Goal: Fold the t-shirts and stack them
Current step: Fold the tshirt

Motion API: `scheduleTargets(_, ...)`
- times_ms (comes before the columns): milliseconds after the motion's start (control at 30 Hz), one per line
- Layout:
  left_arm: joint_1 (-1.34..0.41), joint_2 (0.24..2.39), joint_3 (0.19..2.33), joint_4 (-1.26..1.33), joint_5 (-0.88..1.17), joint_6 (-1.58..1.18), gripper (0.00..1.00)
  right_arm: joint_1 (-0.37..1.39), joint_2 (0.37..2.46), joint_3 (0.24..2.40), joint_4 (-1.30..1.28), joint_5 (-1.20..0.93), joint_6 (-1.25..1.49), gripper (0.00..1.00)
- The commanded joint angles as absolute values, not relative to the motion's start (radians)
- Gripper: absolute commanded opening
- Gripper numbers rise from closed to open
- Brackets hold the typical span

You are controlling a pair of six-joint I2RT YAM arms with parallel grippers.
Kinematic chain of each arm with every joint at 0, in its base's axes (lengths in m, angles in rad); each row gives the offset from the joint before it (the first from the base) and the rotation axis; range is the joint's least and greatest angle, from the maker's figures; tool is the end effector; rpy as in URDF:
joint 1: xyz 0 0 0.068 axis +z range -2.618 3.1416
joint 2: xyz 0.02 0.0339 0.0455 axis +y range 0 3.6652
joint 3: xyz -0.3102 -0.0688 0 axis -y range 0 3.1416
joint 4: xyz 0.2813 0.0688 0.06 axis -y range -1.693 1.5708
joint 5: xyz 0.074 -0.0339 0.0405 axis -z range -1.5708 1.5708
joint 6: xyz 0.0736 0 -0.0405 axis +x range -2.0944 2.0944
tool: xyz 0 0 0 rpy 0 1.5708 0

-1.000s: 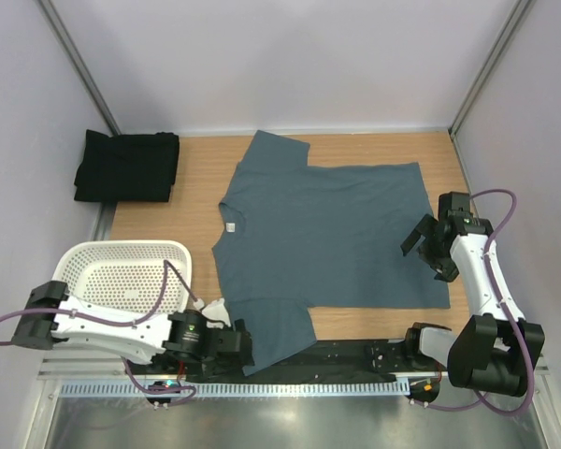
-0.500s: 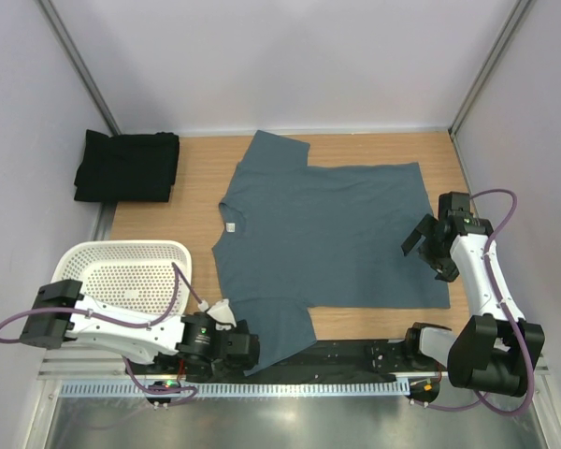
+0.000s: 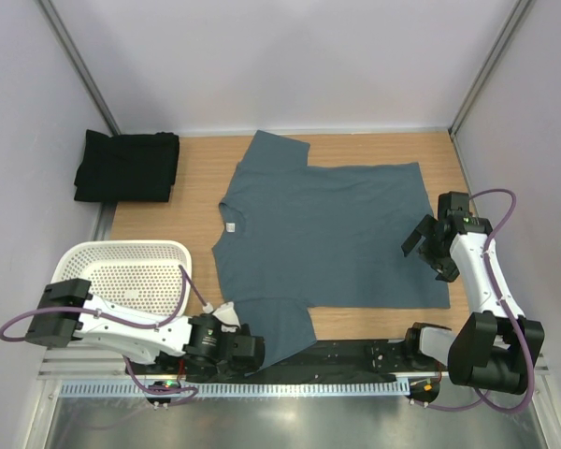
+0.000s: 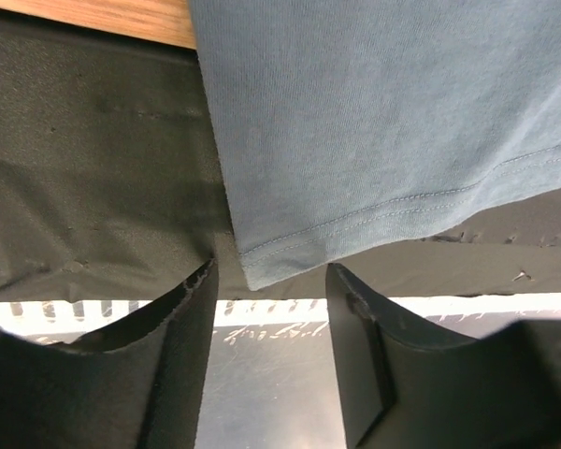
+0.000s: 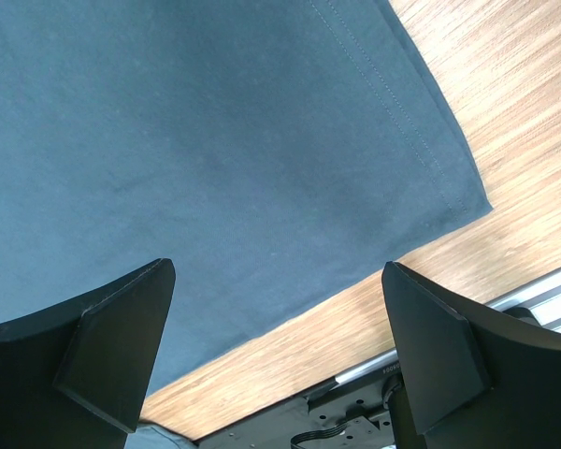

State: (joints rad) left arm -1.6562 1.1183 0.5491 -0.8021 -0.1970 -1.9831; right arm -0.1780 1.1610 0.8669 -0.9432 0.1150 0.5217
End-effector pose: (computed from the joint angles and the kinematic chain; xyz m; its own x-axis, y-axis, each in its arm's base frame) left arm -0.0012 -0.1832 0.1481 -0.9317 -0.3501 -0.0964 -0.3163 0.9128 -0.2584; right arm 0.2260 -0.0492 0.2349 -0.7002 0.6290 -0.3378 0.6480 0.7585 0.0691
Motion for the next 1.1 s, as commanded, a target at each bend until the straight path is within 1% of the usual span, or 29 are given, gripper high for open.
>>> scheduleTargets(0, -1.664, 1.14, 0.517, -0.772, -0.201, -2.246, 0.51, -0.179, 1.163, 0.877, -0.928, 0.137, 0.514, 1.0)
scheduleTargets(100, -1.663, 1.129, 0.503, -0.765, -0.199, -2.255, 0.42, -0.179, 1.158, 0.876, -0.931, 0.135, 0.514, 1.0)
scheduleTargets(133, -1.664, 1.124, 0.5, -0.764, -0.202, -2.26, 0.37, -0.179, 1.155, 0.876, -0.928, 0.135, 0.514, 1.0)
scheduleTargets(200, -1.664, 1.115, 0.488, -0.756, -0.206, -2.266, 0.35, -0.181, 1.154, 0.873, -0.93, 0.137, 0.515, 1.0)
scheduleTargets(233, -1.666, 1.112, 0.483, -0.753, -0.206, -2.269, 0.3, -0.179, 1.155, 0.873, -0.928, 0.135, 0.515, 1.0)
scheduleTargets(333, -1.664, 1.105, 0.474, -0.75, -0.206, -2.272, 0.29, -0.181, 1.161, 0.874, -0.93, 0.138, 0.515, 0.99)
scheduleTargets(433, -1.664, 1.092, 0.471, -0.755, -0.21, -2.278, 0.23, -0.181, 1.163, 0.876, -0.934, 0.144, 0.518, 1.0)
scheduleTargets(467, -1.666, 1.088, 0.474, -0.764, -0.219, -2.278, 0.15, -0.181, 1.161, 0.876, -0.934, 0.146, 0.52, 1.0)
scheduleTargets(500, -1.664, 1.078, 0.489, -0.796, -0.228, -2.278, 0.09, -0.179, 1.163, 0.876, -0.936, 0.15, 0.522, 1.0)
scheduleTargets(533, -1.664, 1.063, 0.503, -0.822, -0.238, -2.278, 0.0, -0.181, 1.164, 0.876, -0.937, 0.152, 0.529, 1.0)
scheduleTargets(700, -1.664, 0.99, 0.603, -1.043, -0.374, -2.27, 0.0, -0.179, 1.181, 0.874, -0.946, 0.181, 0.566, 1.0)
scheduleTargets(767, -1.663, 0.945, 0.629, -1.089, -0.423, -2.269, 0.0, -0.181, 1.193, 0.877, -0.957, 0.207, 0.595, 1.0)
scheduleTargets(867, -1.651, 0.89, 0.64, -1.1, -0.478, -2.209, 0.0, -0.179, 1.209, 0.884, -0.974, 0.247, 0.638, 1.0)
scheduleTargets(1067, -1.559, 0.848, 0.666, -1.086, -0.528, -2.031, 0.0, -0.179, 1.206, 0.877, -0.983, 0.284, 0.693, 0.99)
